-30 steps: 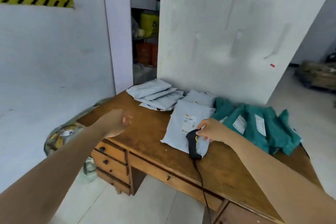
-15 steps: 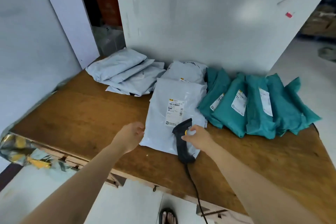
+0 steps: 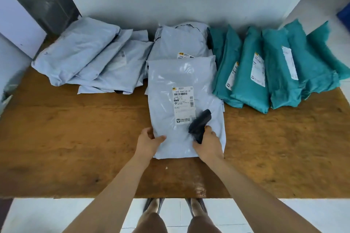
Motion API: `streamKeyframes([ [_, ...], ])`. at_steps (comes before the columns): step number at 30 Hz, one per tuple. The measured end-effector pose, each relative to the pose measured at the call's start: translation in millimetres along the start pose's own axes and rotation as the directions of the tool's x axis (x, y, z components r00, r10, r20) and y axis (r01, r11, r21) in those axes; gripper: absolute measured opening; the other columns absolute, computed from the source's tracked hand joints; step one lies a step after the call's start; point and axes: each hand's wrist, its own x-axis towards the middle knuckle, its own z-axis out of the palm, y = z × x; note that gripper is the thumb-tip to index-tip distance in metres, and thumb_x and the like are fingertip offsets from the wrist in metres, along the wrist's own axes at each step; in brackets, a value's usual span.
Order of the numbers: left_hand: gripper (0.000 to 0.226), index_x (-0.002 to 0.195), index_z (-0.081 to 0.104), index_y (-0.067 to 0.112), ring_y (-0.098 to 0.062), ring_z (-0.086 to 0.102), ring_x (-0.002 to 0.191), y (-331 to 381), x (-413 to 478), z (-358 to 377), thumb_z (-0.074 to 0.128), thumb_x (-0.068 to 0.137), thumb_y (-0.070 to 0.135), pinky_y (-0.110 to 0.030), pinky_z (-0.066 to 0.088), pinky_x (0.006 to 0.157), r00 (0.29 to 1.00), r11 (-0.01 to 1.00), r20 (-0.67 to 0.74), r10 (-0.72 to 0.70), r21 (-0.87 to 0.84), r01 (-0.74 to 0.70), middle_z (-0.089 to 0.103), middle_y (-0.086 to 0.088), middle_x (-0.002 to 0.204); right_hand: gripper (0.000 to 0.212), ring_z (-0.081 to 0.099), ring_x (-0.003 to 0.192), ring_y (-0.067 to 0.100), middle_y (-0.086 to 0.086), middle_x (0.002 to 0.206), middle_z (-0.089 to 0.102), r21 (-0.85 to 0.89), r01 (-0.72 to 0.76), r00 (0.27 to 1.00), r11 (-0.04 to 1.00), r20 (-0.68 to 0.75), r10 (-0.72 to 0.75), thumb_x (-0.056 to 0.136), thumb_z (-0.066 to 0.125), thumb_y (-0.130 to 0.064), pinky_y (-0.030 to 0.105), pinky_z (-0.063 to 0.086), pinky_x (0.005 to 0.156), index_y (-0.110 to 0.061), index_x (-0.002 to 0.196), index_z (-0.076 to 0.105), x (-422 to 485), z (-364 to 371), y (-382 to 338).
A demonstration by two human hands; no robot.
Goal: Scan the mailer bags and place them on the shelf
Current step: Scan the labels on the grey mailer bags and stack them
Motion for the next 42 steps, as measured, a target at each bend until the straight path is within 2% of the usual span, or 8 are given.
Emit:
streamKeyframes([
  [2, 0.064, 0.132, 0.045, 0.005, -0.027, 0.059, 0.110, 1, 6, 0, 0.076, 0.077, 0.018, -0.043, 0.050, 0.096, 1.000, 1.000, -0.003, -0.016, 0.000, 0.016, 0.058, -0.009, 0.124, 0.035, 0.060, 0.094, 0.027, 0.010, 0.104, 0.061, 0.205, -0.057, 0.998, 0.977, 0.010, 0.056, 0.087, 0.059, -0.022, 0.034, 0.047, 0.073, -0.009, 0.117, 0.045, -2, -7, -4],
  [4, 0.059, 0.128, 0.049, 0.004, -0.028, 0.060, 0.109, 2, 11, -1, 0.076, 0.077, 0.018, -0.044, 0.051, 0.095, 1.000, 1.000, -0.009, -0.020, -0.005, 0.020, 0.060, -0.011, 0.122, 0.016, 0.055, 0.071, 0.018, 0.004, 0.082, 0.058, 0.487, -0.129, 0.992, 0.864, 0.049, 0.120, 0.086, 0.056, -0.013, 0.027, 0.042, 0.060, -0.014, 0.101, 0.049, -10, -16, -13],
  [7, 0.047, 0.119, 0.055, 0.004, -0.029, 0.062, 0.104, 1, 17, -4, 0.075, 0.078, 0.014, -0.045, 0.052, 0.093, 1.000, 1.000, 0.004, 0.003, 0.003, -0.003, 0.063, -0.012, 0.118, 0.012, 0.042, 0.049, 0.018, 0.011, 0.060, 0.046, 0.672, -0.132, 0.991, 0.728, 0.082, 0.104, 0.082, 0.059, -0.001, 0.025, 0.037, 0.048, -0.010, 0.080, 0.051, -22, -26, -24],
  [10, 0.041, 0.118, 0.055, 0.005, -0.023, 0.060, 0.096, 0, 17, -6, 0.072, 0.081, 0.010, -0.037, 0.053, 0.088, 0.999, 0.999, 0.016, 0.032, 0.033, -0.033, 0.062, -0.007, 0.111, 0.016, 0.039, 0.041, 0.017, 0.013, 0.056, 0.043, 0.647, -0.112, 0.992, 0.754, 0.122, 0.043, 0.078, 0.069, -0.002, 0.024, 0.038, 0.044, -0.002, 0.077, 0.053, -33, -29, -37],
  [16, 0.038, 0.117, 0.057, 0.008, -0.016, 0.057, 0.090, -7, 16, -5, 0.071, 0.083, 0.016, -0.029, 0.050, 0.077, 0.995, 0.990, -0.038, 0.093, 0.113, -0.088, 0.063, -0.006, 0.113, 0.010, 0.041, 0.042, 0.017, 0.013, 0.055, 0.045, 0.621, -0.129, 0.987, 0.773, 0.155, 0.040, 0.076, 0.062, 0.000, 0.023, 0.040, 0.046, 0.007, 0.083, 0.060, -41, -37, -54],
  [19, 0.041, 0.119, 0.057, 0.009, -0.021, 0.060, 0.099, -9, 16, -5, 0.071, 0.083, 0.018, -0.034, 0.052, 0.084, 0.995, 0.990, -0.048, 0.085, 0.121, -0.079, 0.063, -0.006, 0.117, 0.013, 0.040, 0.046, 0.021, 0.014, 0.056, 0.043, 0.606, -0.118, 0.991, 0.787, 0.127, 0.050, 0.074, 0.059, 0.000, 0.025, 0.038, 0.047, 0.011, 0.081, 0.058, -38, -39, -58],
  [26, 0.041, 0.119, 0.056, 0.011, -0.026, 0.063, 0.104, -8, 15, -3, 0.071, 0.082, 0.020, -0.040, 0.054, 0.089, 0.996, 0.991, -0.064, 0.067, 0.122, -0.059, 0.064, -0.007, 0.119, 0.004, 0.040, 0.055, 0.026, 0.016, 0.062, 0.043, 0.578, -0.128, 0.988, 0.806, 0.144, 0.054, 0.076, 0.058, -0.001, 0.024, 0.038, 0.049, 0.002, 0.078, 0.059, -35, -37, -61],
  [42, 0.029, 0.109, 0.057, 0.014, -0.015, 0.057, 0.086, -10, 17, -1, 0.070, 0.083, 0.017, -0.027, 0.049, 0.074, 0.993, 0.991, -0.071, 0.092, 0.100, -0.085, 0.062, 0.000, 0.104, 0.017, 0.043, 0.036, 0.015, 0.006, 0.045, 0.047, 0.638, -0.208, 0.971, 0.741, 0.223, 0.081, 0.078, 0.061, -0.003, 0.023, 0.042, 0.049, -0.004, 0.063, 0.054, -36, -49, -64],
])
